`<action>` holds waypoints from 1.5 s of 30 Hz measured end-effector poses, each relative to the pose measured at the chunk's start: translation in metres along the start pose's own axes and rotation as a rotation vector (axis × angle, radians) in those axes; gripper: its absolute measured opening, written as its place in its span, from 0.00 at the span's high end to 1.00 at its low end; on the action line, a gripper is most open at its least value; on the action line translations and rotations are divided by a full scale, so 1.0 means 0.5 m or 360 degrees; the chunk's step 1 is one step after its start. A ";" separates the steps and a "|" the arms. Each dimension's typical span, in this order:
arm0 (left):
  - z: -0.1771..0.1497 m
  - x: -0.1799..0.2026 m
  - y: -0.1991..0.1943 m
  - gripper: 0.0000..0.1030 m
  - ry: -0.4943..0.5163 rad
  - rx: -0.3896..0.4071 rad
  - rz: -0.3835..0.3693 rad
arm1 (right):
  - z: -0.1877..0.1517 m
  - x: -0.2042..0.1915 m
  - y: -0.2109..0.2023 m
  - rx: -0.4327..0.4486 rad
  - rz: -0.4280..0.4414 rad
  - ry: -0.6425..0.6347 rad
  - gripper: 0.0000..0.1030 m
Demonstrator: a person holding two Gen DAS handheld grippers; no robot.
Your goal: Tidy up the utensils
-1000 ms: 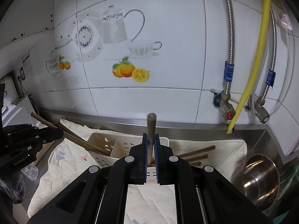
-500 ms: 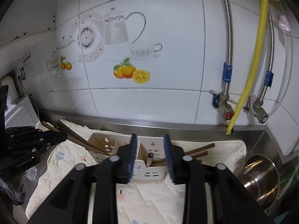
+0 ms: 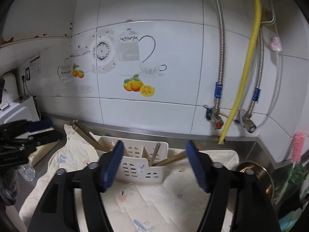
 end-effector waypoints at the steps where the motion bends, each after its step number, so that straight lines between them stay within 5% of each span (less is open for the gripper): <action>1: -0.010 -0.001 -0.010 0.29 0.0000 0.0006 0.0010 | -0.009 -0.004 -0.009 0.0010 -0.0017 -0.0009 0.33; 13: -0.128 -0.013 -0.065 0.05 -0.0071 0.0014 0.0127 | -0.135 -0.041 -0.053 -0.0033 -0.0088 0.0003 0.13; 45: -0.270 0.010 -0.108 0.05 -0.0188 -0.0099 0.0239 | -0.298 -0.043 -0.081 -0.0231 -0.0122 0.0212 0.07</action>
Point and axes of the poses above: each gripper's, at about its wrist camera, not at the fingertips, and y roughly the way its jaws point, x to its right, z to its top, the point moved 1 cm from there along y, roughly the way its jaws point, and after that the axes turned 6 degrees about y, right-handed, at the moved point
